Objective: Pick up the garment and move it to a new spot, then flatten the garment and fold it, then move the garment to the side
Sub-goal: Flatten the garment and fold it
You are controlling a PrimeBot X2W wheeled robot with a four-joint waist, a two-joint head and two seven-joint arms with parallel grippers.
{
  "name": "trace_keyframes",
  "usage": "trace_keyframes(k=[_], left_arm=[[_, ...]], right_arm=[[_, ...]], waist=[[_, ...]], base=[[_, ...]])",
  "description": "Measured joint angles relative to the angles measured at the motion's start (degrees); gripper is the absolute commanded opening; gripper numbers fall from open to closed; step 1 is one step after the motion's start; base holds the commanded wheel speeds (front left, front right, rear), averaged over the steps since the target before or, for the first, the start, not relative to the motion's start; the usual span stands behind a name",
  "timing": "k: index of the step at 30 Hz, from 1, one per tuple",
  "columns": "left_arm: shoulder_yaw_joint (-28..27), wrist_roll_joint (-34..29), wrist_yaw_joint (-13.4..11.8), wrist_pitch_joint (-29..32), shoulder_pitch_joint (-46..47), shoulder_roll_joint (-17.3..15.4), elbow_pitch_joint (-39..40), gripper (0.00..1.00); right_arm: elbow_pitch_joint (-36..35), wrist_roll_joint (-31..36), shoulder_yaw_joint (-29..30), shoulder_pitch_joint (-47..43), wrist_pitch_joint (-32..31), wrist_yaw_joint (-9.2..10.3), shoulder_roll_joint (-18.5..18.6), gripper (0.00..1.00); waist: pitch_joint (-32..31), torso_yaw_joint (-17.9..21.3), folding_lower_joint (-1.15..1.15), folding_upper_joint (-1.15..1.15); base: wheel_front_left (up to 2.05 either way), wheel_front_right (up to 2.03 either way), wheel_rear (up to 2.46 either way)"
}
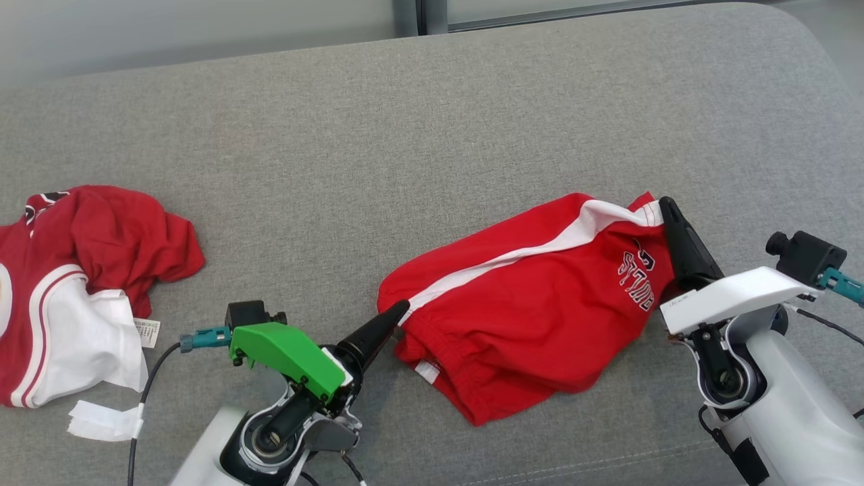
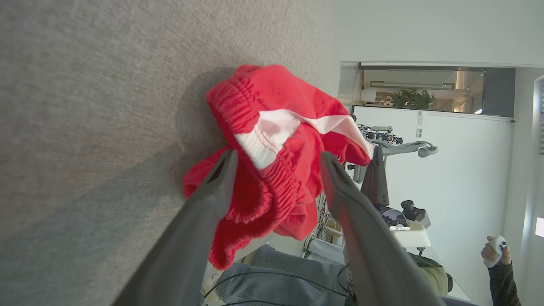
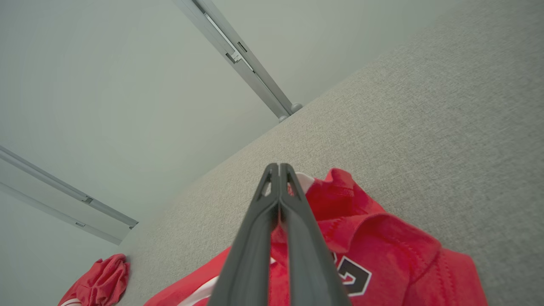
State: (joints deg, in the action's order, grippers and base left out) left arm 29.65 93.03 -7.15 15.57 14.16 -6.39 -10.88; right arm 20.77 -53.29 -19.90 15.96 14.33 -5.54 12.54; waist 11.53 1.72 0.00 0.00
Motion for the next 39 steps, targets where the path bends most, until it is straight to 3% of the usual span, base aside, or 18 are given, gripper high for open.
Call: trace_keyframes(k=[23, 24, 25, 27, 30, 36, 39], left_arm=[[1.04, 0.51, 0.00, 0.02, 1.80, 0.63, 0.13, 1.00], [1.13, 0.51, 0.00, 0.02, 1.91, 0.63, 0.14, 0.97], [1.25, 0.51, -0.01, 0.02, 2.07, 0.62, 0.15, 0.76], [1.53, 0.51, -0.01, 0.02, 2.45, 0.48, 0.21, 0.61], [1.80, 0.45, -0.01, 0.01, 2.56, 0.21, 0.00, 0.57], [2.04, 0.40, -0.01, 0.01, 2.58, 0.10, -0.07, 0.18], [2.10, 0.38, -0.01, 0.01, 2.61, 0.10, -0.15, 0.15]], right_arm=[[0.90, 0.42, 0.46, 0.00, 0.00, -0.44, -0.46, 0.00], [0.91, 0.42, 0.53, 0.00, 0.00, -0.45, -0.47, 0.00], [0.92, 0.42, 0.62, 0.00, 0.00, -0.48, -0.48, 0.00], [0.94, 0.42, 0.74, 0.00, 0.01, -0.49, -0.54, 0.00], [1.00, 0.43, 0.82, 0.00, 0.01, -0.49, -0.64, 0.00], [1.13, 0.66, 0.86, 0.00, 0.01, -0.52, -0.97, 0.00], [1.19, 0.92, 0.86, 0.00, 0.01, -0.68, -1.00, 0.00]], waist=[[-0.40, 0.70, 0.00, 0.00], [-0.40, 0.71, 0.00, 0.00], [-0.40, 0.71, 0.00, 0.00], [-0.41, 0.72, 0.00, 0.00], [-0.44, 0.70, 0.00, 0.00], [-0.50, 0.64, 0.00, 0.00], [-0.50, 0.64, 0.00, 0.00]], base=[[0.00, 0.00, 0.00], [0.00, 0.00, 0.00], [0.00, 0.00, 0.00], [0.00, 0.00, 0.00], [0.00, 0.00, 0.00], [0.00, 0.00, 0.00], [0.00, 0.00, 0.00]])
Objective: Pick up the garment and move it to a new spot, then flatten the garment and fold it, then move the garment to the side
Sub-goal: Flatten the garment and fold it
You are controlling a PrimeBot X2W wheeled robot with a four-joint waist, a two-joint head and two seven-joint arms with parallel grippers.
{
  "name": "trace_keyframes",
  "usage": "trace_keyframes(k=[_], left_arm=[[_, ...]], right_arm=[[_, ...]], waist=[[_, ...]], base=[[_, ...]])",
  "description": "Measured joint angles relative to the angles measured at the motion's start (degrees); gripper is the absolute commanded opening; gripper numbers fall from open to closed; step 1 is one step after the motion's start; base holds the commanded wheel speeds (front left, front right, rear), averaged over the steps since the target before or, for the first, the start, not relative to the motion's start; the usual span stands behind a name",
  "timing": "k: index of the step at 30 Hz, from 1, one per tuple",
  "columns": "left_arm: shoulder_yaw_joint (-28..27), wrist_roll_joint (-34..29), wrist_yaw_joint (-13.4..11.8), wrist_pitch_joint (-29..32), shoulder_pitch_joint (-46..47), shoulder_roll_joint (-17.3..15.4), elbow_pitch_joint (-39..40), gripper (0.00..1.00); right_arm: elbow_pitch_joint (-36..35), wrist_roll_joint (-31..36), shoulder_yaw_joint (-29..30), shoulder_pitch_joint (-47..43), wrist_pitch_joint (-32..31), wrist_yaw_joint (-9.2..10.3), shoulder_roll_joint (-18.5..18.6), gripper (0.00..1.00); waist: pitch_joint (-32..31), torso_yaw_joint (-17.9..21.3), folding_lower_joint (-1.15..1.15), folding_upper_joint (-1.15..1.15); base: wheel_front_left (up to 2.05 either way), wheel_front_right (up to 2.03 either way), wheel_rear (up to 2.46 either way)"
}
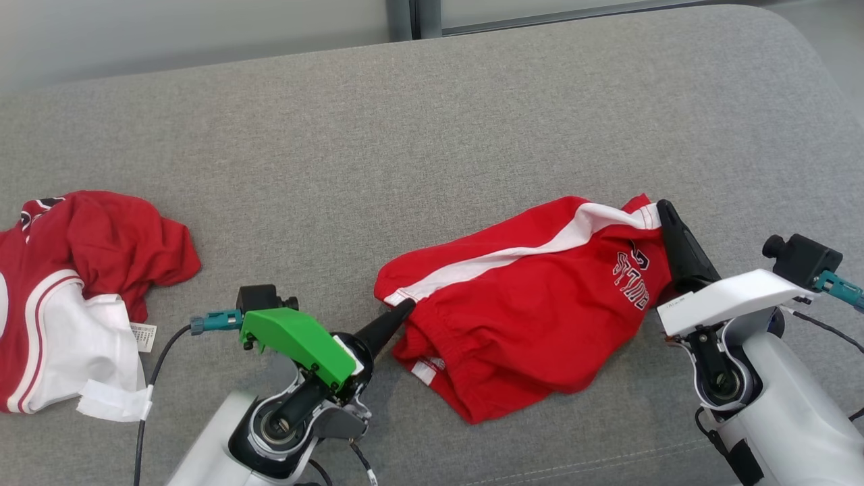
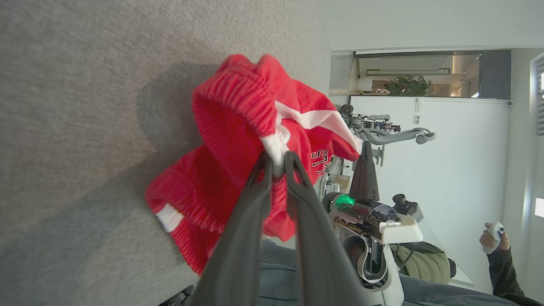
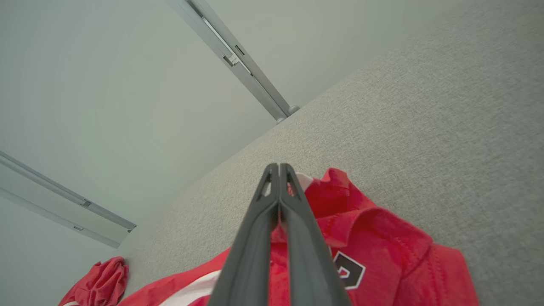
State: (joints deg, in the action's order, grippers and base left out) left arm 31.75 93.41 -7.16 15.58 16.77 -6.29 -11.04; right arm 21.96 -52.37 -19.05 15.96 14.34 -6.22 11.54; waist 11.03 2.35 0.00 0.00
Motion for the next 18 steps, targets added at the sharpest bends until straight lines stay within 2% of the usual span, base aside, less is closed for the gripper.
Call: trace_keyframes(k=[2, 4, 13, 18], left_arm=[[0.07, 0.00, 0.00, 0.00, 0.01, 0.00, -0.13, 0.12], [0.08, -0.05, 0.00, -0.01, 0.04, 0.00, -0.19, 0.00], [-0.19, -1.58, 0.00, -0.01, 3.87, -1.18, 3.64, 0.00], [-0.81, -2.21, 0.00, 1.72, 7.36, -4.83, 8.10, 0.00]], right_arm=[[0.01, 0.01, 0.00, 0.00, 0.00, -0.01, -0.05, 0.00], [0.02, 0.02, 0.01, 0.00, 0.00, -0.26, -0.11, 0.00], [-1.59, 1.08, 0.29, 0.96, 0.00, -0.31, 1.63, 0.00], [-7.37, 0.12, -0.81, 6.26, -2.61, -0.45, 3.99, 0.00]], waist=[[0.02, 0.02, 0.00, 0.00], [0.03, 0.06, 0.00, 0.00], [-0.32, 0.04, 0.00, 0.00], [-1.56, -0.20, 0.00, 0.00]], base=[[0.00, 0.00, 0.00], [0.00, 0.00, 0.00], [0.00, 0.00, 0.00], [0.00, 0.00, 0.00]])
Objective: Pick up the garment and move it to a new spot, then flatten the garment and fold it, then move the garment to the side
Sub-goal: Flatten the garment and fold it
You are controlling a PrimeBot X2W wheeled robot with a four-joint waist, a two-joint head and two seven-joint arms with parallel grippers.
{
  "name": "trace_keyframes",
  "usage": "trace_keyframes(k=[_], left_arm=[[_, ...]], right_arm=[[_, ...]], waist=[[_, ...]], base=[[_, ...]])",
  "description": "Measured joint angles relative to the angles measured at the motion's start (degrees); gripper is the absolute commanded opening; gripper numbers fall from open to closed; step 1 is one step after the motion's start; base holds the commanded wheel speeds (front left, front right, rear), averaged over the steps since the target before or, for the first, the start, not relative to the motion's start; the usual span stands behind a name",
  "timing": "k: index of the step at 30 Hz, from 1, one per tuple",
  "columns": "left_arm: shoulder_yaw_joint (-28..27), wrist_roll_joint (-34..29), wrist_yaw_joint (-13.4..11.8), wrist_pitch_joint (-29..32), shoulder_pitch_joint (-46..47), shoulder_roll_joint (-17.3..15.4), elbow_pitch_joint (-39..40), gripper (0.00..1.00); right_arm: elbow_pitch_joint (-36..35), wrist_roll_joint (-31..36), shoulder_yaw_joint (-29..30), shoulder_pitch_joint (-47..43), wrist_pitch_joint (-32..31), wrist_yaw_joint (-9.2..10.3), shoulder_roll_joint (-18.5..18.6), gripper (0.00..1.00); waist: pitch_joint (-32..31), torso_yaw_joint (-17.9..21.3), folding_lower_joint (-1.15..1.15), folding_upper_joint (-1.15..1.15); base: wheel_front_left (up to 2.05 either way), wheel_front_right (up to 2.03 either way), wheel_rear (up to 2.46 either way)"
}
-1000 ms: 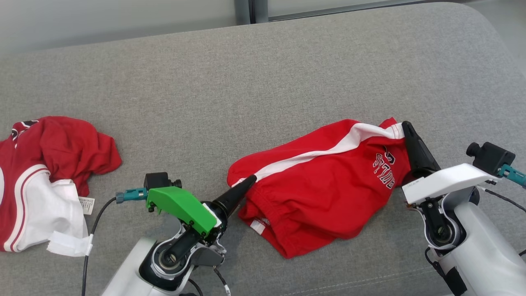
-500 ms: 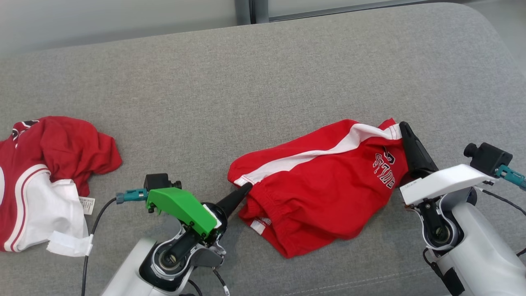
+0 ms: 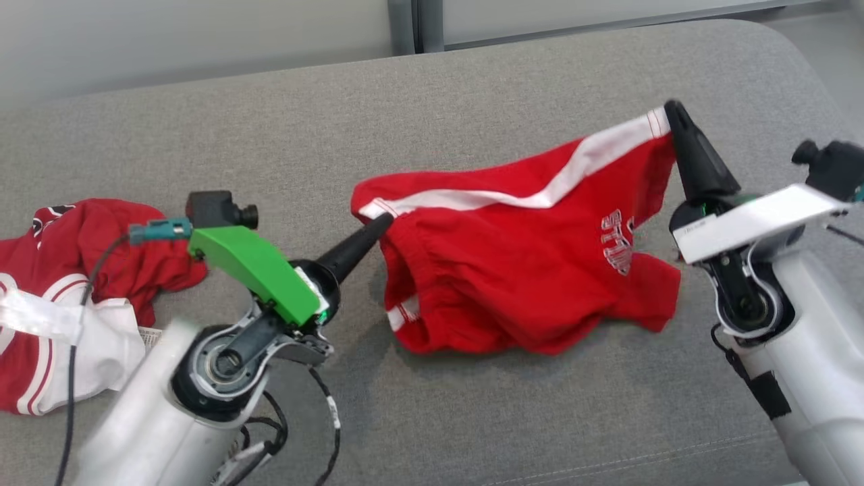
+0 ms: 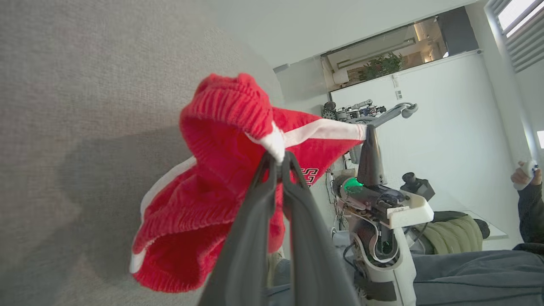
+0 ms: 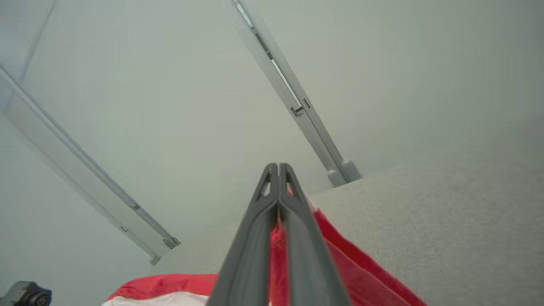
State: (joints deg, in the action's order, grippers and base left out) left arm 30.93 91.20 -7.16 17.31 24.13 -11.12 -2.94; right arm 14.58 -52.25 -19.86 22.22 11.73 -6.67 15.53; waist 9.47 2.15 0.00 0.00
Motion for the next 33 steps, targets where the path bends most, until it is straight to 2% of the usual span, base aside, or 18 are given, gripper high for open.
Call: trace_keyframes(k=[4, 6, 7, 11, 15, 20, 23, 25, 28, 30, 33], left_arm=[[-2.60, -0.19, -0.03, 1.96, 2.01, -4.59, 5.45, 0.00], [-4.07, 0.32, -0.12, 3.28, 2.95, -6.49, 7.77, 0.00], [-5.22, 0.40, -0.13, 4.08, 3.15, -8.50, 9.49, 0.00], [-6.34, 2.97, -0.16, 6.69, 2.82, -10.20, 14.59, 0.00], [-7.44, 3.94, -0.16, 7.91, 0.77, -13.48, 20.83, 0.00], [-11.99, 5.61, -0.16, 8.36, -1.93, -17.14, 28.80, 0.00], [-13.44, 8.36, -0.18, 8.82, -3.42, -18.08, 33.00, 0.00], [-13.38, 9.58, -0.18, 9.73, -4.67, -18.25, 36.56, 0.00], [-13.17, 10.90, -0.16, 10.76, -6.87, -20.37, 40.29, 0.00], [-13.15, 11.48, -0.16, 10.91, -7.61, -21.13, 40.96, 0.00], [-13.06, 11.77, -0.16, 11.49, -8.79, -23.91, 40.42, 0.00]], right_arm=[[-7.03, -3.76, -0.42, 5.51, -3.44, -0.38, 0.87, 0.00], [-10.06, -5.23, -0.55, 6.92, -4.91, -0.38, 2.61, 0.00], [-12.44, -6.98, -0.29, 7.14, -6.00, -0.37, 4.34, 0.00], [-19.13, -12.83, -0.27, 6.07, -7.91, -0.37, 5.72, 0.00], [-26.83, -18.44, 1.82, 2.99, -8.34, -0.38, 7.16, 0.00], [-32.40, -21.94, 8.20, -2.52, -9.34, -0.37, 13.80, 0.00], [-35.31, -23.68, 13.66, -7.53, -9.25, -0.37, 17.12, 0.00], [-38.75, -25.73, 15.59, -10.49, -9.32, -0.37, 18.04, 0.00], [-43.88, -28.80, 16.60, -13.77, -10.16, -0.38, 18.22, 0.00], [-44.76, -29.34, 17.01, -14.55, -10.57, -0.35, 18.46, 0.00], [-44.76, -31.21, 17.71, -15.61, -12.09, 1.82, 19.07, 0.00]], waist=[[-0.80, 0.50, 0.00, 0.00], [-1.07, 0.93, 0.00, 0.00], [-1.34, 1.38, 0.00, 0.00], [-1.83, 2.19, 0.00, 0.00], [-2.07, 3.27, 0.00, 0.00], [-2.35, 4.69, 0.00, 0.00], [-2.38, 5.24, 0.00, 0.00], [-2.17, 5.35, 0.00, 0.00], [-1.49, 5.46, 0.00, 0.00], [-1.16, 5.50, 0.00, 0.00], [0.22, 5.63, 0.00, 0.00]], base=[[0.00, 0.00, 0.00], [0.00, 0.00, 0.00], [0.00, 0.00, 0.00], [0.00, 0.00, 0.00], [0.00, 0.00, 0.00], [0.00, 0.00, 0.00], [0.00, 0.00, 0.00], [0.00, 0.00, 0.00], [0.00, 0.00, 0.00], [0.00, 0.00, 0.00], [0.00, 0.00, 0.00]])
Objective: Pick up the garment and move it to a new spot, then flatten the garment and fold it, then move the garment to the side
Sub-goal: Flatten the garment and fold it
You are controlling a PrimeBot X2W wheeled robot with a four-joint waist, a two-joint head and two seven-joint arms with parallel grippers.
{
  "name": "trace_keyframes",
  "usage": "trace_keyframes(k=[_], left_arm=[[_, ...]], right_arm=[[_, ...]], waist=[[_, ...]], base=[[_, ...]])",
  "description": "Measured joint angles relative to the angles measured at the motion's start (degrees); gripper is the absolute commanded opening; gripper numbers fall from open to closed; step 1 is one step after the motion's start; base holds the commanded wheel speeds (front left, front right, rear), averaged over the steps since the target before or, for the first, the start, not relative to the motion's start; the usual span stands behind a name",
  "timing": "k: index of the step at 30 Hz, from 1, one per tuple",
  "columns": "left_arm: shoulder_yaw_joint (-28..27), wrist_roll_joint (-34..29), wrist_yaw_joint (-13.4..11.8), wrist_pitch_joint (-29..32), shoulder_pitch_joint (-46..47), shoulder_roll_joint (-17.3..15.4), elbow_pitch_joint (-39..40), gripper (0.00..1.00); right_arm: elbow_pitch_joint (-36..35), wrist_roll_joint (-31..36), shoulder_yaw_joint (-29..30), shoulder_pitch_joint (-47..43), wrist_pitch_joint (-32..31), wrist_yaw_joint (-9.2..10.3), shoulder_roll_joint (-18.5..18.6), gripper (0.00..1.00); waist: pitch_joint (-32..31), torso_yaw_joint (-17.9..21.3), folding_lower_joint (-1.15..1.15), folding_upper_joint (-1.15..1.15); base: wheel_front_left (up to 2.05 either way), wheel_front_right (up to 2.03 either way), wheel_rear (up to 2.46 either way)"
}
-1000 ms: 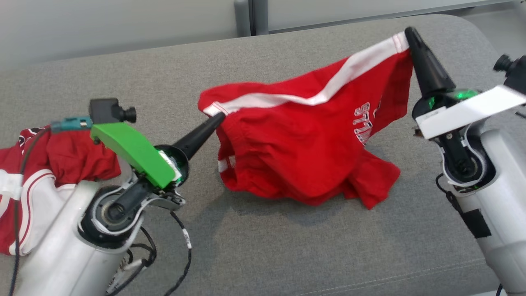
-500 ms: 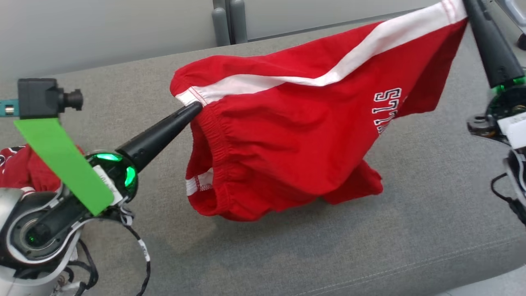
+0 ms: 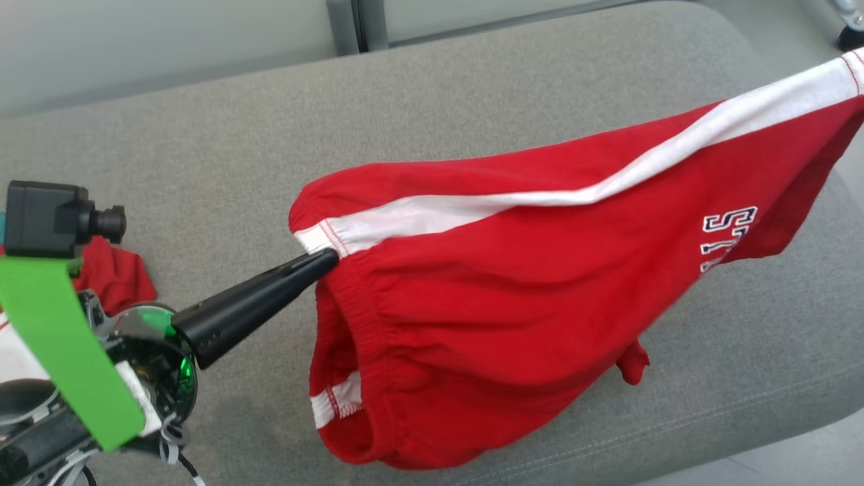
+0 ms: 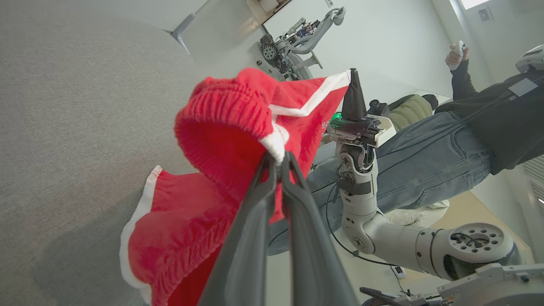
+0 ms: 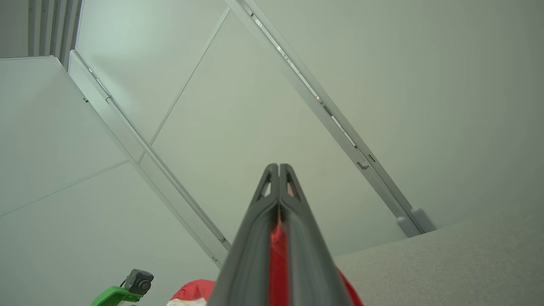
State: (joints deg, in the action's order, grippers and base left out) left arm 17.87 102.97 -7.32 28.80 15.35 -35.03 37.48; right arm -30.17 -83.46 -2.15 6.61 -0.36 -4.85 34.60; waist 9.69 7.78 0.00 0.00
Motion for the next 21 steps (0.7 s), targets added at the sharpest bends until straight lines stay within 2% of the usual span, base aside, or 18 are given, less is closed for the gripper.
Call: trace_keyframes(k=[2, 5, 7, 10, 12, 14, 16, 18, 20, 21], left_arm=[[0.47, 0.65, 0.00, 0.48, 0.00, -0.74, -3.16, 0.00], [1.89, 0.45, 0.00, 0.75, 0.58, -2.27, -12.50, 0.00], [3.72, -0.93, 0.00, 1.21, 3.58, -3.16, -18.36, 0.00], [5.15, -6.62, 0.04, 0.23, 13.76, -2.99, -25.39, 0.00], [4.37, -12.59, 0.12, -3.75, 23.22, -0.14, -29.14, 0.00], [2.57, -18.28, 0.20, -9.20, 32.49, 4.41, -31.21, 0.00], [2.57, -23.07, 0.18, -11.89, 40.11, 7.68, -29.16, 0.00], [3.10, -25.54, 0.16, -14.29, 44.58, 10.71, -25.99, 0.00], [5.99, -30.05, 0.18, -15.50, 45.42, 11.21, -23.48, 0.00], [7.13, -30.27, 0.18, -16.31, 44.83, 12.06, -23.57, 0.00]], right_arm=[[2.43, -1.05, -0.14, 0.13, -0.93, 2.00, -0.14, 0.00], [7.34, -1.23, -1.91, 3.01, -2.78, 5.64, -0.49, 0.00], [9.70, -1.10, -4.33, 8.35, -4.01, 8.54, -1.87, 0.00], [13.60, 0.88, -6.84, 21.14, -4.22, 13.59, -5.44, 0.00], [16.31, 2.87, -6.87, 31.71, -2.35, 14.06, -9.24, 0.00], [18.00, 5.69, -5.69, 41.71, 1.57, 13.93, -12.93, 0.00], [17.58, 6.66, -5.03, 49.06, 4.38, 13.25, -15.50, 0.00], [16.49, 7.17, -5.82, 53.13, 5.90, 12.83, -17.22, 0.00], [15.81, 7.38, -7.30, 53.04, 5.95, 12.43, -18.24, 0.00], [16.02, 7.38, -8.09, 51.75, 5.94, 12.44, -18.48, 0.00]], waist=[[1.20, 0.03, 0.00, 0.00], [3.21, -0.10, 0.00, 0.00], [4.63, -0.34, 0.00, 0.00], [6.84, -0.81, -0.01, 0.00], [8.37, -1.18, -0.01, 0.00], [9.92, -1.52, -0.02, 0.00], [11.48, -1.80, -0.01, 0.00], [13.07, -2.00, -0.01, 0.00], [14.71, -2.06, -0.01, 0.00], [15.52, -2.07, -0.01, 0.00]], base=[[0.00, 0.00, 0.00], [0.00, 0.00, 0.00], [0.00, 0.00, 0.00], [0.00, 0.00, 0.00], [0.00, 0.00, 0.00], [0.00, 0.00, 0.00], [0.00, 0.00, 0.00], [0.00, 0.00, 0.00], [0.00, 0.00, 0.00], [0.00, 0.00, 0.00]])
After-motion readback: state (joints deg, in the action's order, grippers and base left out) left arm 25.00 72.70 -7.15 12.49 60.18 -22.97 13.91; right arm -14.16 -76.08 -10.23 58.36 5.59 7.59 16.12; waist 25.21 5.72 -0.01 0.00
